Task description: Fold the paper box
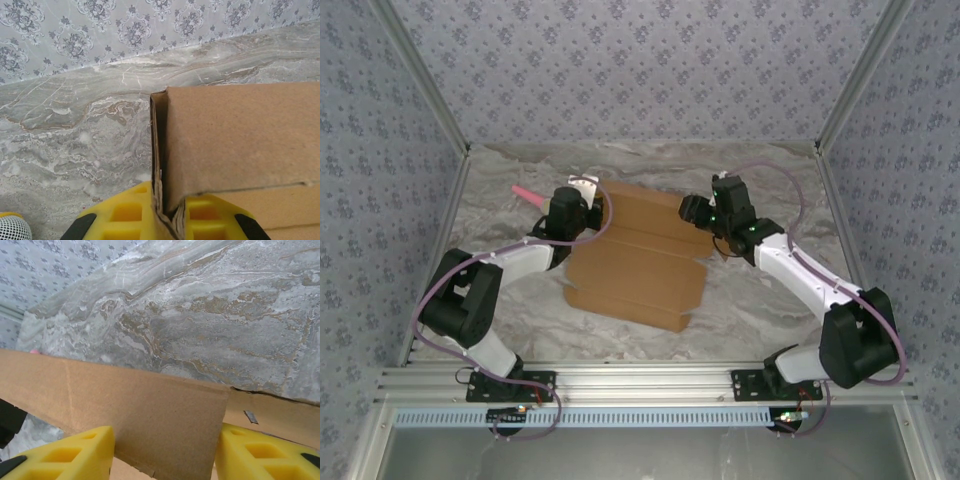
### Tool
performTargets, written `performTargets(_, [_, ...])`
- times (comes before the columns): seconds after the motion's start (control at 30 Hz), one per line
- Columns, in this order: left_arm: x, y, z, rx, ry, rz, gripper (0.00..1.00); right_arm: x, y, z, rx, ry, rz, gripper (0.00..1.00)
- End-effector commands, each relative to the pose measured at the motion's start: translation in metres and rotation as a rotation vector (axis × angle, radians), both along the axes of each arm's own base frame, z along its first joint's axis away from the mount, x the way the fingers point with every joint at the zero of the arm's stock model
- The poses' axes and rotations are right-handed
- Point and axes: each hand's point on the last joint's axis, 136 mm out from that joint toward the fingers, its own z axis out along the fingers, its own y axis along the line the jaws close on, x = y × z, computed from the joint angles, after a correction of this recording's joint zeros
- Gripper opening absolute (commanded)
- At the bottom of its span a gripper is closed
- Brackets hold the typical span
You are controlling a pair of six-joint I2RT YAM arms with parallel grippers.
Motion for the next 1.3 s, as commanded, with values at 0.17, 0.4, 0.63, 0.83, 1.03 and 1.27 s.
performTargets(0.17, [-0.007,-0.015,0.021,-0.064,-0.041,-0.051,0.02,0.0,0.0,0.034,0.12,-0.095,-0.025,0.55])
performTargets(0.4, [-0.005,-0.008,0.021,-0.068,-0.037,-0.007,0.02,-0.022,-0.018,0.016,-0.033,-0.061,-0.026,0.74])
performTargets(0.63, [-0.004,-0.005,0.023,-0.067,-0.035,0.015,0.02,-0.051,-0.035,-0.007,-0.211,-0.031,-0.027,0.79])
performTargets(0.83, [-0.003,-0.005,0.023,-0.071,-0.033,0.019,0.02,-0.071,-0.035,-0.028,-0.335,-0.015,-0.002,0.8])
performTargets(1.03, [-0.004,-0.004,0.025,-0.078,-0.033,0.021,0.02,-0.078,-0.036,-0.071,-0.366,0.018,-0.009,0.81])
performTargets(1.27, [-0.005,-0.005,0.027,-0.083,-0.031,0.017,0.02,-0.068,-0.044,-0.114,-0.405,0.061,-0.059,0.81])
